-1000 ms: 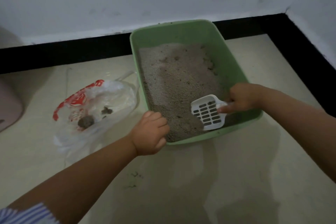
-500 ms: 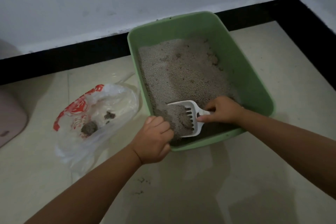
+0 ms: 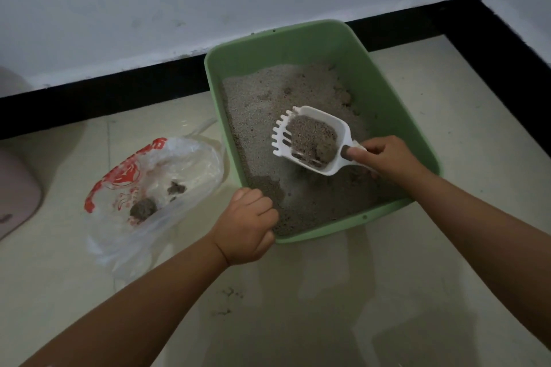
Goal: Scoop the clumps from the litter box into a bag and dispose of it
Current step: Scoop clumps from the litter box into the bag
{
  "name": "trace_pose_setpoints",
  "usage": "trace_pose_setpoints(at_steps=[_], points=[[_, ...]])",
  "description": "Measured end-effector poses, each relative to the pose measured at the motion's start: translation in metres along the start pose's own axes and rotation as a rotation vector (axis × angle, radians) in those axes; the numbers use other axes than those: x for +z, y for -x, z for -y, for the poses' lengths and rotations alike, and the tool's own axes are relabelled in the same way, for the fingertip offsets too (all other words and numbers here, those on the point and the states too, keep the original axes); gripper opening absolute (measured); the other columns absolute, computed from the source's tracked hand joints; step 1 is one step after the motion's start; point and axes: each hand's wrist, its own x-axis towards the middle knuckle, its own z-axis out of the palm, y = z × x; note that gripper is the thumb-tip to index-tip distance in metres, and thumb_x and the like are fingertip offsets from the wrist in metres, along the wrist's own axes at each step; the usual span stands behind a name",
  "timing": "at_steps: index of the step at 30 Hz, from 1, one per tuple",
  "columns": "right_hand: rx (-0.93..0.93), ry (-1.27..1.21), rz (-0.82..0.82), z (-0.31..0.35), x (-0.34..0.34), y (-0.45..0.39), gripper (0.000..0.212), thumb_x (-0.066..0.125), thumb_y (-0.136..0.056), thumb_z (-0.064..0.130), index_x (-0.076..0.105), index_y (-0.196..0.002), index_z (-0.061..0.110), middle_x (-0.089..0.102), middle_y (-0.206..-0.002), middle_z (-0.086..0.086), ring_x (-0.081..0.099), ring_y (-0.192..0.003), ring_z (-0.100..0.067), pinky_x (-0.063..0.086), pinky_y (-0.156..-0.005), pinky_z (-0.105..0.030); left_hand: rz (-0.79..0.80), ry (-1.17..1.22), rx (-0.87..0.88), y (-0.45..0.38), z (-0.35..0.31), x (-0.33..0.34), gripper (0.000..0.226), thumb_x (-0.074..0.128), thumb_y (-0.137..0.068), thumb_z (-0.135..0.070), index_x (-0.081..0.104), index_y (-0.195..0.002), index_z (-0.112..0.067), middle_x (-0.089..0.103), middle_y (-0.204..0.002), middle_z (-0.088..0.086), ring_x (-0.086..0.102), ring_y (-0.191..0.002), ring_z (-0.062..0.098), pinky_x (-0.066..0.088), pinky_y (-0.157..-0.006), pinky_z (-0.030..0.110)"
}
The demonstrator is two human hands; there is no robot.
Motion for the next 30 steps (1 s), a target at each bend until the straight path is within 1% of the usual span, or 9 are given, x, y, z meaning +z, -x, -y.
trace_pose_setpoints(at_steps=[7,10,11,13,16,19,22,24,30], points=[[-0.043,-0.010,0.053,0.028,0.004,0.008,0.049,0.063,-0.085,0.028,0.059,-0.082,-0.021,0.046,-0.054,-0.012,0.039,-0.029,-0.001,0.031,-0.035,-0.008,0.020,-0.003,0.024,-0.001,0.001,-0.003,0.009,0.040,-0.073,-0.019,0.037,-0.067,-0.012,0.045,-0.058,0.012,0.029,-0.065,0.021,0.027,-0.065,0.032],[-0.016,0.002,0.038,0.035,0.006,0.005,0.052,0.063,-0.084,0.035,0.063,-0.081,-0.017,0.044,-0.038,0.001,0.037,-0.026,-0.001,0.030,-0.032,-0.009,0.015,-0.011,0.042,0.003,0.003,-0.009,0.011,0.040,-0.079,-0.018,0.032,-0.072,-0.014,0.046,-0.060,0.012,0.030,-0.066,0.023,0.029,-0.066,0.032],[-0.007,0.003,0.033,0.035,0.007,0.005,0.054,0.062,-0.083,0.037,0.063,-0.079,-0.017,0.044,-0.038,0.002,0.037,-0.026,-0.001,0.030,-0.033,-0.008,0.008,0.005,0.044,0.005,0.003,-0.011,0.013,0.038,-0.083,-0.018,0.032,-0.073,-0.014,0.047,-0.060,0.013,0.031,-0.066,0.023,0.030,-0.067,0.032],[0.004,0.040,0.025,0.036,0.007,0.005,0.051,0.062,-0.083,0.039,0.062,-0.070,-0.011,0.042,-0.042,-0.003,0.036,-0.025,-0.001,0.030,-0.032,-0.009,0.003,0.038,0.042,0.008,0.004,-0.014,0.015,0.037,-0.086,-0.016,0.036,-0.072,-0.012,0.048,-0.062,0.013,0.033,-0.067,0.024,0.033,-0.068,0.032],[0.016,0.083,0.022,0.034,0.007,0.008,0.045,0.064,-0.083,0.039,0.055,-0.056,0.004,0.039,-0.035,0.005,0.035,-0.025,-0.001,0.029,-0.032,-0.008,0.020,0.037,0.035,0.007,0.004,-0.015,0.013,0.041,-0.081,-0.015,0.041,-0.068,-0.010,0.048,-0.062,0.013,0.033,-0.067,0.024,0.033,-0.068,0.032],[0.030,0.070,0.021,0.033,0.006,0.010,0.041,0.064,-0.084,0.035,0.058,-0.058,0.004,0.041,-0.028,0.007,0.038,-0.025,0.000,0.031,-0.032,-0.008,0.029,0.006,0.020,0.005,0.004,-0.015,0.020,0.042,-0.079,-0.015,0.049,-0.062,-0.007,0.048,-0.060,0.013,0.031,-0.066,0.024,0.031,-0.069,0.032],[0.032,0.099,0.025,0.031,0.006,0.012,0.041,0.064,-0.084,0.034,0.057,-0.053,0.009,0.043,-0.034,0.007,0.039,-0.026,0.001,0.034,-0.033,-0.008,0.031,-0.004,0.011,0.005,0.003,-0.015,0.023,0.042,-0.078,-0.016,0.051,-0.059,-0.006,0.049,-0.060,0.012,0.031,-0.066,0.023,0.031,-0.070,0.031],[0.042,0.085,0.028,0.029,0.004,0.013,0.041,0.064,-0.084,0.034,0.055,-0.050,0.013,0.045,-0.041,0.000,0.041,-0.027,0.001,0.036,-0.034,-0.009,0.030,-0.006,0.012,0.005,0.002,-0.015,0.024,0.042,-0.078,-0.016,0.052,-0.059,-0.006,0.049,-0.060,0.012,0.031,-0.066,0.023,0.030,-0.069,0.031],[0.065,0.124,0.059,0.029,0.005,0.012,0.044,0.064,-0.084,0.035,0.059,-0.058,0.000,0.047,-0.034,0.005,0.041,-0.026,0.000,0.034,-0.034,-0.009,0.038,0.000,0.003,0.004,0.001,-0.017,0.023,0.042,-0.079,-0.016,0.051,-0.059,-0.006,0.049,-0.060,0.012,0.031,-0.066,0.023,0.030,-0.068,0.031]])
